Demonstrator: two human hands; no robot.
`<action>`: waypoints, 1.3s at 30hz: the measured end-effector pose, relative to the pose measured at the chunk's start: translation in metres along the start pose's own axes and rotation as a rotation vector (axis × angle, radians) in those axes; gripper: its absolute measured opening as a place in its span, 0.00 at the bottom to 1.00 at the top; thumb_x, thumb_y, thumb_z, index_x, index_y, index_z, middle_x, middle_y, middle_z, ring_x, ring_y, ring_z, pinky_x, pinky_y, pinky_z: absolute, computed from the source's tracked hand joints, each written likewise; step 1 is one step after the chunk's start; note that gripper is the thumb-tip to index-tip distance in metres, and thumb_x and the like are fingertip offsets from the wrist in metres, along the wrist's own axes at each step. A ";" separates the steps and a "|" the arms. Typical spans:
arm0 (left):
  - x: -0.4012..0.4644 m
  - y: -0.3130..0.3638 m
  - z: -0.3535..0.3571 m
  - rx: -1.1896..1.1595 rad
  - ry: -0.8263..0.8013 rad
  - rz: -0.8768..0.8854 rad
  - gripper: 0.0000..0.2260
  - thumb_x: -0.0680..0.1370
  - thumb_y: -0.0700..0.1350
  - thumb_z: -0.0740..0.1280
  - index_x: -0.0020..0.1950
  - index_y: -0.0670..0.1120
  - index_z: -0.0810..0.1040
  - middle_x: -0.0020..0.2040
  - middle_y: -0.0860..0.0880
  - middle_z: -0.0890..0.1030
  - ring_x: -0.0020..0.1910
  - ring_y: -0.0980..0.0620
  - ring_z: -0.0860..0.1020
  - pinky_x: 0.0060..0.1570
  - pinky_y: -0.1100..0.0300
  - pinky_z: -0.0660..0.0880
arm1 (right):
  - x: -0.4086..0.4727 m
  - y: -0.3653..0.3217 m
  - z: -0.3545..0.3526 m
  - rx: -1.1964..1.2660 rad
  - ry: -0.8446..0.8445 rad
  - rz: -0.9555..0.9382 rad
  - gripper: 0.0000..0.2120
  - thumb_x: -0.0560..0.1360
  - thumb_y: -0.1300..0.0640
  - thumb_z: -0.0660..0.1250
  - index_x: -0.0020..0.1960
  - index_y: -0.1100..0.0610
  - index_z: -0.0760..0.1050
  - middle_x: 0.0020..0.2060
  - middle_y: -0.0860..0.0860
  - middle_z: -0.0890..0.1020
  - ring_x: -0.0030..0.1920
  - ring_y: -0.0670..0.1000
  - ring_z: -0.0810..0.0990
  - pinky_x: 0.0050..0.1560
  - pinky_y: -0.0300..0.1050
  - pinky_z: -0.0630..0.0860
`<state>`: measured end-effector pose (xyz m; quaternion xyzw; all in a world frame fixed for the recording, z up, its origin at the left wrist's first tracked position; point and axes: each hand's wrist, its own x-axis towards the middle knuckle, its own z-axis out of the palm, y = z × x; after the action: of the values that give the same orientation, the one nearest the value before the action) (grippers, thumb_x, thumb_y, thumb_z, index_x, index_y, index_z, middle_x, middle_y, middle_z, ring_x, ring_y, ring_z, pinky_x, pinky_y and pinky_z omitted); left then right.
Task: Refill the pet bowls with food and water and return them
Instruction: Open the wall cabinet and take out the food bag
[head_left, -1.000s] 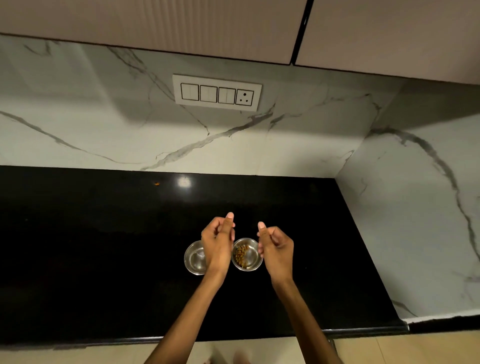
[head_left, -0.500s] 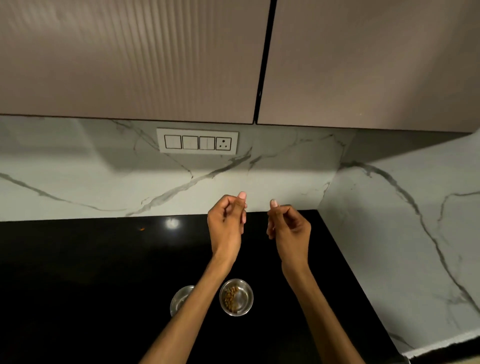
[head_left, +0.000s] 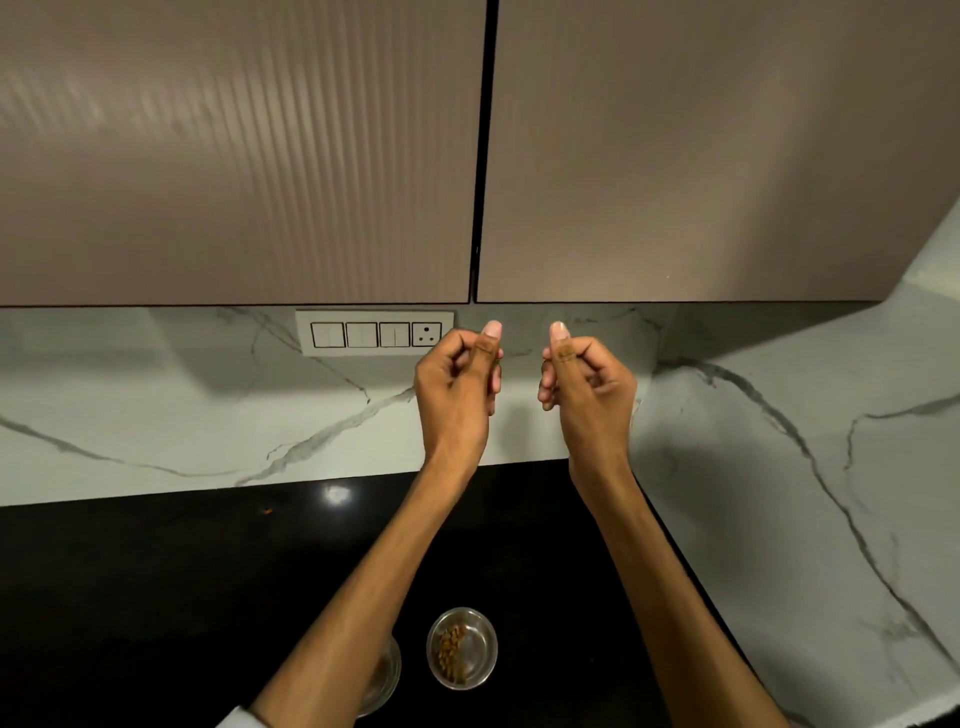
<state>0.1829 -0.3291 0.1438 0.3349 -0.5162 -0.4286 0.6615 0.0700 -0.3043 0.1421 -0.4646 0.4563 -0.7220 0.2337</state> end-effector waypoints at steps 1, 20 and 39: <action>0.002 0.001 0.002 0.000 -0.002 0.001 0.17 0.85 0.45 0.66 0.43 0.34 0.76 0.28 0.46 0.73 0.25 0.52 0.68 0.24 0.60 0.65 | 0.002 -0.001 0.001 0.004 -0.004 -0.004 0.14 0.84 0.54 0.66 0.44 0.61 0.79 0.29 0.52 0.78 0.28 0.47 0.75 0.31 0.39 0.74; 0.022 0.012 0.031 -0.219 0.018 -0.223 0.13 0.83 0.52 0.67 0.57 0.42 0.79 0.45 0.46 0.84 0.31 0.52 0.79 0.28 0.61 0.73 | 0.037 -0.005 0.002 0.186 0.002 0.234 0.17 0.82 0.48 0.67 0.60 0.62 0.78 0.51 0.52 0.85 0.43 0.46 0.85 0.42 0.40 0.81; -0.007 0.028 0.040 -0.203 0.092 -0.210 0.11 0.85 0.55 0.63 0.53 0.48 0.76 0.39 0.48 0.81 0.32 0.51 0.77 0.30 0.60 0.71 | 0.031 -0.014 -0.012 0.375 -0.082 0.345 0.07 0.83 0.51 0.66 0.52 0.54 0.79 0.44 0.48 0.84 0.50 0.47 0.85 0.49 0.42 0.81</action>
<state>0.1497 -0.3108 0.1757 0.3379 -0.4014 -0.5298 0.6664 0.0467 -0.3158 0.1663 -0.3571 0.3773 -0.7241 0.4537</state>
